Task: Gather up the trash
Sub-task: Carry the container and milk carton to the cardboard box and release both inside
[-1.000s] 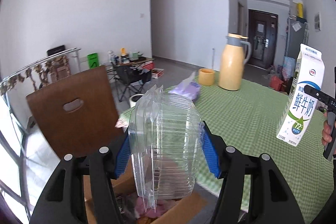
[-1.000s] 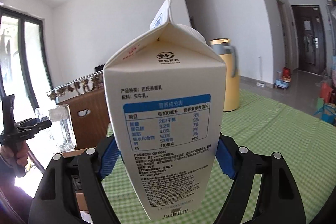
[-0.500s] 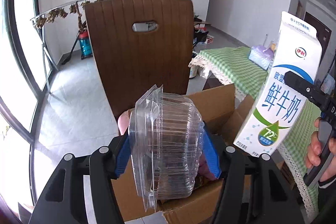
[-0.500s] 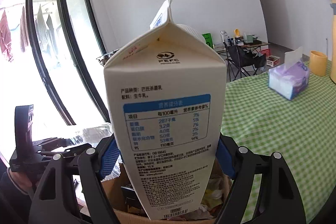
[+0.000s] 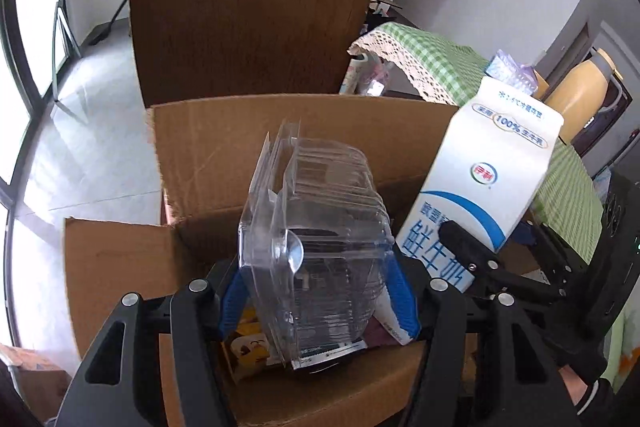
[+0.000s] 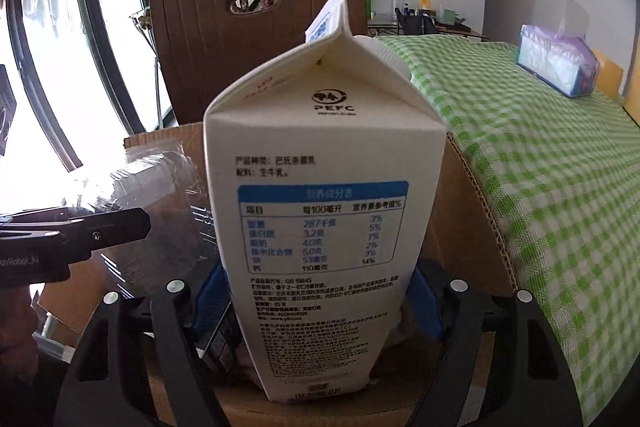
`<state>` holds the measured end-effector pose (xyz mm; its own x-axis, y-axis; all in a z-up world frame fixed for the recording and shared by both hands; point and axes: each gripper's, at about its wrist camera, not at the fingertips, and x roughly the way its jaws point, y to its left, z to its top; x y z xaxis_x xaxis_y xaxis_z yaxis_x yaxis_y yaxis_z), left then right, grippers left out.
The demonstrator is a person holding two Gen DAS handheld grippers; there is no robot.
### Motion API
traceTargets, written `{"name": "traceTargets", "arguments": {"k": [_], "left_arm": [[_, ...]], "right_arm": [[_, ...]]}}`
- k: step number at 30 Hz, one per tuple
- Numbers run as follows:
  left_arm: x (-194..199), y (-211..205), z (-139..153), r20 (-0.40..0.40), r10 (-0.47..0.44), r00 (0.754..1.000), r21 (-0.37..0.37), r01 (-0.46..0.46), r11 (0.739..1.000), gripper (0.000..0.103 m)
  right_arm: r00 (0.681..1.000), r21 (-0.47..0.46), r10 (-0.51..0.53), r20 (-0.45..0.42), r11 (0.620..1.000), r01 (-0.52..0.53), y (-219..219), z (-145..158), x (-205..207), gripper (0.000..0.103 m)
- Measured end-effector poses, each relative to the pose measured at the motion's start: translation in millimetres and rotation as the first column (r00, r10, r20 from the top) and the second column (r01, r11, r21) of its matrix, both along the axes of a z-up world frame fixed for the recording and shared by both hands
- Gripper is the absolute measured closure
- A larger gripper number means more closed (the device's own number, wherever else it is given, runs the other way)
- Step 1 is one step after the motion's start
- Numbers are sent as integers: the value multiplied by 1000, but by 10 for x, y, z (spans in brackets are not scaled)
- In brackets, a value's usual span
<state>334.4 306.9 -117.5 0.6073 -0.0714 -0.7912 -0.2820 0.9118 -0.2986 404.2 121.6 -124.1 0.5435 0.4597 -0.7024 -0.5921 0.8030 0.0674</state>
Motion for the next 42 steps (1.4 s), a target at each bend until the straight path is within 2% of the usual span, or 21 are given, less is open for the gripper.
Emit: {"name": "traceTargets", "arguments": {"k": [1,3,5,7,10,11,14,17,18,21,27,32,33,34,35,37,39,42], "left_arm": [[18,-78,-58,-9,-15,1000,-22,15,1000,45],[11,-150,-107,-36,-8,999,-7,7,1000,45],[-43,-106,-81,-53,28,998,-12,-29,1000,45],[-190,-32,81,12,39,999,-15,-39,999,45],[-391,33,337,29,54,998,131,-58,990,45],[-400,78,360,12,56,998,149,-58,987,45],[-417,184,225,-83,101,991,160,-87,983,46],[-376,203,77,-142,116,983,92,-103,990,46],[-321,156,28,-154,95,984,89,-82,993,46],[-161,7,-189,-217,78,973,131,-50,990,46],[6,-61,-405,-267,111,957,119,-82,990,46],[-124,-140,-573,-269,150,951,93,-130,987,41],[-160,-156,-549,-277,136,951,66,-123,990,38],[-197,-165,-501,-275,133,952,55,-123,991,28],[-230,-177,-433,-262,140,955,60,-128,990,23],[-289,-211,-259,-218,148,965,82,-133,988,21],[-336,-251,-80,-187,145,972,111,-126,986,15],[-440,-320,244,-125,141,982,142,-123,982,14]], "right_arm": [[1000,-24,4,-4,1000,-4,25,-3,-5,30],[1000,-32,8,-3,999,-8,35,23,-9,28],[998,-75,-17,59,997,22,-3,153,-59,23],[995,-52,-11,102,999,16,-88,333,-98,19],[993,8,-14,117,1000,13,-258,540,-96,18],[993,34,-15,115,999,12,-319,610,-96,18],[991,77,-38,126,997,29,-345,759,-107,18],[989,117,-50,139,993,34,-355,903,-167,18],[989,119,-45,141,992,29,-367,905,-206,17],[987,109,-39,157,994,21,-362,990,-311,17],[985,129,-49,164,991,28,-509,1061,-450,17],[987,125,-25,158,992,5,-553,1069,-542,17],[988,118,-14,154,993,-5,-550,1066,-558,17],[988,108,-4,153,994,-12,-544,1064,-575,17],[989,96,6,149,995,-21,-532,1060,-590,17],[989,73,26,145,997,-37,-512,1063,-617,17],[989,48,32,143,998,-39,-496,1073,-625,17],[992,23,27,123,999,-30,-511,1113,-612,17]]}}
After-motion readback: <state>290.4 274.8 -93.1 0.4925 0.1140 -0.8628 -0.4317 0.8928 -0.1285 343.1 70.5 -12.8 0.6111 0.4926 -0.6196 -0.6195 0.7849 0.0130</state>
